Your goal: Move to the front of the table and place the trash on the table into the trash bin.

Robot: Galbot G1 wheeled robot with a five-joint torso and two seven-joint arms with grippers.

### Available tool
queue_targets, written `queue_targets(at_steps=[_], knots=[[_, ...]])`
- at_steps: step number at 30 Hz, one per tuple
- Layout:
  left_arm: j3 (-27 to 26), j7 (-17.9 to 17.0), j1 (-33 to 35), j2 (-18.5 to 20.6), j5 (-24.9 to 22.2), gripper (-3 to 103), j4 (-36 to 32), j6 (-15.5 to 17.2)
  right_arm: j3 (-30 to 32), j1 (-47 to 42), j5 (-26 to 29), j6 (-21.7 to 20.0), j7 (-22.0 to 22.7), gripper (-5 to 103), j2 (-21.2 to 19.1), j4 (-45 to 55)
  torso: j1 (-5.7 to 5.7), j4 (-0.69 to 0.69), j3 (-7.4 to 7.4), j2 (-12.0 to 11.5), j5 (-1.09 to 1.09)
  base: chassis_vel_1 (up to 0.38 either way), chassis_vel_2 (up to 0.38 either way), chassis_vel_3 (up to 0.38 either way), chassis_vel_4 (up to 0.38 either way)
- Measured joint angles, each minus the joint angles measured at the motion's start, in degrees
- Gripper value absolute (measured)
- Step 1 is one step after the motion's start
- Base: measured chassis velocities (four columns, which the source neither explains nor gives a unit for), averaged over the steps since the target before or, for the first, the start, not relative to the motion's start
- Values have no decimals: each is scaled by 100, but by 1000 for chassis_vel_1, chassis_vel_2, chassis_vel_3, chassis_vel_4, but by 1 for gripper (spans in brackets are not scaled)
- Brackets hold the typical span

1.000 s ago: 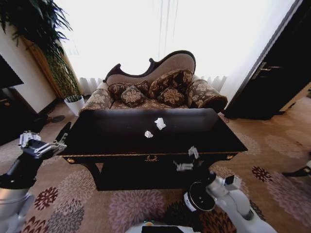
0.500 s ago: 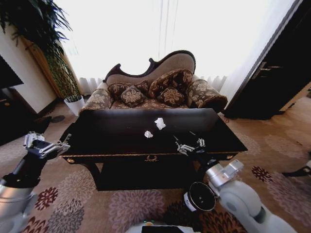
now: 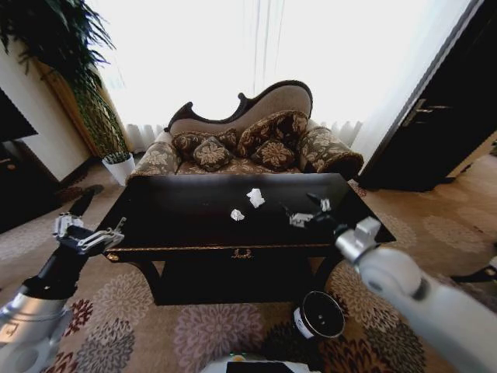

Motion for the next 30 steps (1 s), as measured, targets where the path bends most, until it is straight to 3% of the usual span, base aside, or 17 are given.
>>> queue_targets(at_steps=[3, 4, 6, 8, 9, 13, 23, 30], knots=[[78, 9, -41, -35, 75, 100, 49, -7, -816, 931, 175, -77, -4, 100, -19, -280, 0, -1, 0, 0, 2, 0, 0, 0, 0], [78, 9, -41, -35, 75, 100, 49, -7, -816, 931, 175, -77, -4, 100, -19, -280, 0, -1, 0, 0, 2, 0, 0, 0, 0], [82, 10, -75, -36, 99, 100, 110, -8, -1561, 1694, 269, -164, 22, 100, 81, -456, 0, -1, 0, 0, 0, 0, 0, 0, 0], [79, 11, -85, -49, 136, 100, 162, -11, -2286, 2286, 212, -237, 27, 100, 301, -698, 0, -1, 0, 0, -3, 0, 0, 0, 0], [79, 11, -85, -49, 136, 100, 162, -11, -2286, 2286, 212, -237, 27, 100, 301, -698, 0, -1, 0, 0, -3, 0, 0, 0, 0], [30, 18, -69, -37, 160, 100, 207, -23, -3321, 3170, -117, -274, -42, 100, 865, -1322, 0, -1, 1, 0, 0, 0, 0, 0, 0], [-103, 22, -105, 57, 107, 100, 344, -61, -4640, 4635, -199, -413, -110, 100, 1616, -2178, 0, 1, 0, 0, -2, 0, 0, 0, 0], [-29, 37, -211, 34, 126, 100, 449, -122, -5242, 5175, -51, -1143, -242, 100, 1823, -2746, 0, -1, -1, 0, 0, 0, 0, 0, 0]])
